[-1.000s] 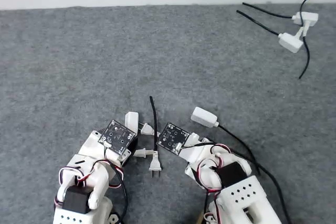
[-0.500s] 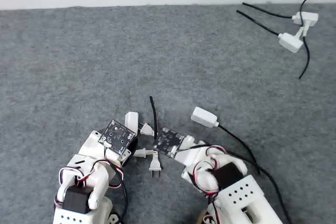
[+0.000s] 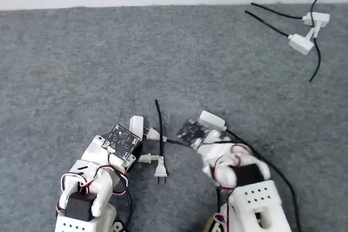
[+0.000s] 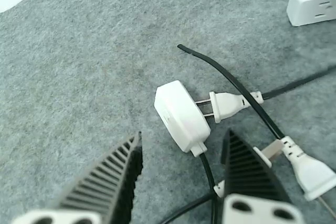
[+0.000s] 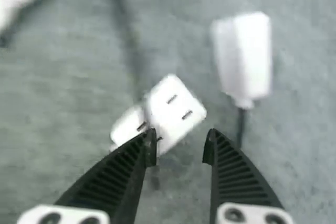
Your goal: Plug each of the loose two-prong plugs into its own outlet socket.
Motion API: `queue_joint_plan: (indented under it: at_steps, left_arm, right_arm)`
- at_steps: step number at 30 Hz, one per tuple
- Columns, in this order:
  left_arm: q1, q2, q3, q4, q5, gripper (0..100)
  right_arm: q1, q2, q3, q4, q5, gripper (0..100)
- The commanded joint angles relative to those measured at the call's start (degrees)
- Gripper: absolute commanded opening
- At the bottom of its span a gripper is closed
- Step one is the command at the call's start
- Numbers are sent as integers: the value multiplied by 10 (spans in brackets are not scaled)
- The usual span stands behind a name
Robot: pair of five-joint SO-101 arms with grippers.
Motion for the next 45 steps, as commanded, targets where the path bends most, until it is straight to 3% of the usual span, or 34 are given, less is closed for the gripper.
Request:
queue_joint_plan:
  at_steps: [1, 10, 19, 26, 45]
  left_arm:
    - [5, -4, -4, -15, -4, 235]
    - [5, -4, -4, -16, -4, 235]
    - [5, -4, -4, -16, -4, 235]
    - [5, -4, -4, -16, -4, 235]
    - [4, -4, -4, -16, -4, 235]
  right_arm:
    - [41, -6, -5, -14, 28, 155]
    - [4, -11, -18, -4, -16, 154]
    - [-119, -11, -69, 82, -56, 154]
    - [-232, -7, -75, 84, -76, 154]
    - [-244, -5, -38, 5, -73, 154]
